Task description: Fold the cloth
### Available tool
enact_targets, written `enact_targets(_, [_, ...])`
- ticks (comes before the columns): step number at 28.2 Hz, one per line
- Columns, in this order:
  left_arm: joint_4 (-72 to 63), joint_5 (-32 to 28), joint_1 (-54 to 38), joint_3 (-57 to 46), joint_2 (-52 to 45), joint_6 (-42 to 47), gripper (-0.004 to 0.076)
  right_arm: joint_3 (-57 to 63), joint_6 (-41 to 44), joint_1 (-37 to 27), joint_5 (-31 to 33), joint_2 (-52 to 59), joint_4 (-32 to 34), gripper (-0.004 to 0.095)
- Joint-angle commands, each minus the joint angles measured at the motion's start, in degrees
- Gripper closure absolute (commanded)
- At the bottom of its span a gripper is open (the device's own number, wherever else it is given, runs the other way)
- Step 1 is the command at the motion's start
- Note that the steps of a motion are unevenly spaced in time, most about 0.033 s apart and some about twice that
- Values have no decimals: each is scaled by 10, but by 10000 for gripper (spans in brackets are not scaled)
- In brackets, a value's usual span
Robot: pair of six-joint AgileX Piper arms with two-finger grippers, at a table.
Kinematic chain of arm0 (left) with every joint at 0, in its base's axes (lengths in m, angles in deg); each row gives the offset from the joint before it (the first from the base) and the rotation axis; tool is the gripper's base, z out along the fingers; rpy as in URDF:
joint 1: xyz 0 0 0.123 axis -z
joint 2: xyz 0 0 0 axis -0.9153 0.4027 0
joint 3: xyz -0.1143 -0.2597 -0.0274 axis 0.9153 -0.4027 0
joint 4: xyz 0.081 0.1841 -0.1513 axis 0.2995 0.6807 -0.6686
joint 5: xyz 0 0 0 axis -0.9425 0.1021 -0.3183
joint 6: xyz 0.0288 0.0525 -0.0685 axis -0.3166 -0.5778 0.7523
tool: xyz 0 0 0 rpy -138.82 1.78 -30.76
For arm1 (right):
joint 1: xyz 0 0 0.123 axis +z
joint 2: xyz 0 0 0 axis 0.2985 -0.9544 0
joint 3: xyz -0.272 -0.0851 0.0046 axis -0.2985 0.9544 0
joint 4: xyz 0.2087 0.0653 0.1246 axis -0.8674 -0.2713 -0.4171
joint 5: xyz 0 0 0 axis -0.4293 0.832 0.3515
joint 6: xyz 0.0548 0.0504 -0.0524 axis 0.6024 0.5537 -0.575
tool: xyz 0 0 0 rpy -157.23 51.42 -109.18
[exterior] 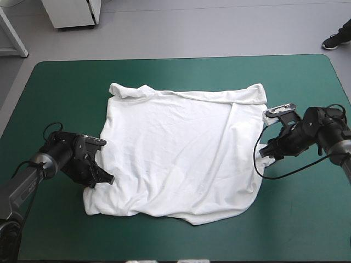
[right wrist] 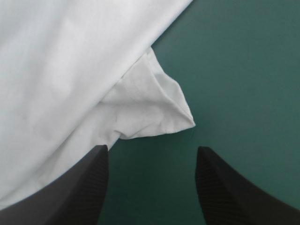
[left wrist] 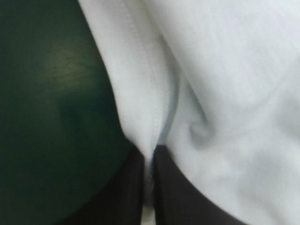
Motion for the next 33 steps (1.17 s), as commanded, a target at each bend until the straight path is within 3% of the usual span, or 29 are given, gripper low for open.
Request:
enact_targets(1, [-12,-8,0,8,-10,-3,731,-13,5,0,-26,4,7,382])
enact_targets(18, [-14,-3,0,15,-12,-5,731,-13,5,0,-21,-140,-13,384])
enact_targets(21, [-14,-3,0,16,-12,-5,733,-13,5,0,-25,-148,-19,499])
enact_targets(25, [-11,-3,0,21,-15,-7,733,-13,-10,0,-26,-153,-37,815])
enact_targets(27, [-11,-3,0,21,-19,-7,733,-13,-22,0,-31,-157,-51,925])
enact_targets(33, [-6,-4,0,30,-50,-13,733,-25,-36,0,-34,-165,-123,921])
